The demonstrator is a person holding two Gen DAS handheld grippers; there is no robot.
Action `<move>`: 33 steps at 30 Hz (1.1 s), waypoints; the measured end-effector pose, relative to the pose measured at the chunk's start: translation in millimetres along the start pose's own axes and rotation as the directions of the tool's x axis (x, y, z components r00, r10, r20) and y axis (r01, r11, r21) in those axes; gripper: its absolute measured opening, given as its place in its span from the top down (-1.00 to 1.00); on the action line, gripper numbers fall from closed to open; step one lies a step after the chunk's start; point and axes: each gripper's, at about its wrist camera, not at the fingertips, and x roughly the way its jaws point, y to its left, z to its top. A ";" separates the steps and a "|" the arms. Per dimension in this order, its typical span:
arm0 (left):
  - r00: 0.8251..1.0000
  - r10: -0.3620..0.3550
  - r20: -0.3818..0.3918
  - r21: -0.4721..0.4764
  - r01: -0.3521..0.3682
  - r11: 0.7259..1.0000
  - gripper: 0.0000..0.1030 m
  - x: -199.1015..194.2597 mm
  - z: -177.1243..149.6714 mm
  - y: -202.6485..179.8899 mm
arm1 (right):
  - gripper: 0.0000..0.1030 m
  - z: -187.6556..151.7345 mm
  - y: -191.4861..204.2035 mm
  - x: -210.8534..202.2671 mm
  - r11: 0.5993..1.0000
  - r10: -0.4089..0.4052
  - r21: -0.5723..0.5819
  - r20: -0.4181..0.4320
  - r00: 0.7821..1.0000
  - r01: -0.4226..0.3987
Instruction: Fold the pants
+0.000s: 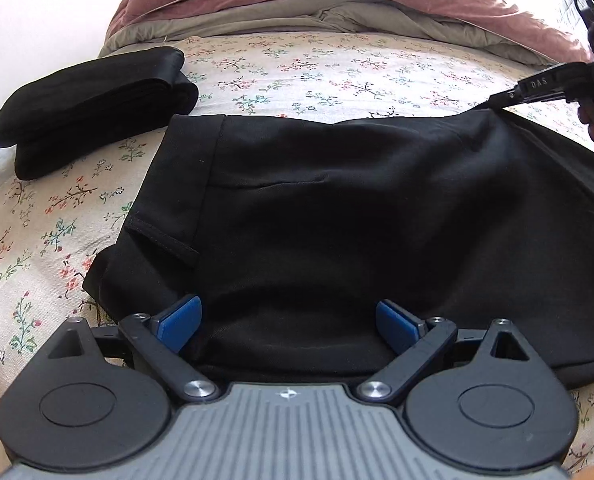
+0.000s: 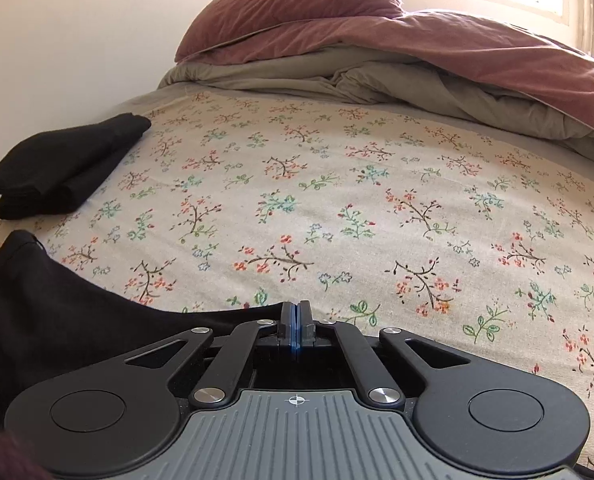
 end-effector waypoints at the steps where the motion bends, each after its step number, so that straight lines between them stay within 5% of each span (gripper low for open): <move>1: 1.000 -0.005 -0.007 0.006 0.005 1.000 -1.00 0.4 0.3 0.2 | 1.00 1.8 -0.8 5.4 1.000 -0.005 0.006 -0.009 1.000 0.005; 5: 0.998 -0.045 -0.047 0.033 0.047 0.998 -1.00 -0.9 7.0 4.6 | 1.00 -2.5 8.0 19.3 0.998 -0.044 -0.045 -0.049 0.998 0.042; 7: 0.998 -0.056 -0.034 0.024 0.057 0.998 -0.90 -7.4 12.5 9.3 | 0.81 -4.8 6.3 11.4 0.998 -0.060 -0.010 -0.036 0.998 0.059; 9: 0.997 -0.061 0.045 0.016 0.060 0.998 -0.90 -19.7 18.7 11.9 | 0.18 -10.7 6.2 -8.4 0.994 -0.107 0.012 0.020 0.994 0.107; 11: 0.987 -0.082 0.136 0.003 0.083 0.997 -0.90 -29.1 25.4 9.1 | -0.09 -21.8 11.5 -31.3 0.990 -0.137 -0.008 0.083 0.987 0.138; 14: 0.959 -0.172 0.225 -0.005 0.177 0.984 -0.90 -24.4 43.3 -9.0 | -0.06 -43.4 26.1 -56.7 0.989 -0.117 -0.079 0.087 0.989 0.124; 17: 0.943 -0.180 0.279 0.056 0.171 0.984 -0.90 -10.2 56.1 -40.6 | -0.06 -66.5 33.4 -76.9 0.982 -0.119 -0.139 0.094 0.988 0.132; 20: 0.956 -0.147 0.252 0.049 0.139 0.989 -0.91 8.7 58.5 -55.4 | -0.06 -87.0 17.3 -90.5 0.977 -0.173 -0.117 0.063 0.983 0.179; 24: 0.991 -0.070 0.115 0.040 0.066 0.997 -0.98 37.9 51.6 -56.2 | -0.07 -106.9 -32.8 -88.6 0.954 -0.300 -0.025 -0.027 0.954 0.299; 28: 0.991 -0.061 0.116 0.015 0.059 0.998 -1.00 38.9 44.4 -44.6 | -0.15 -98.7 -87.9 -83.7 0.944 -0.314 0.104 -0.015 0.949 0.314; 33: 0.994 -0.029 0.107 0.001 0.029 1.000 -1.00 31.7 48.5 -44.1 | -0.28 -82.1 -116.6 -82.9 0.887 -0.422 0.184 -0.049 0.905 0.424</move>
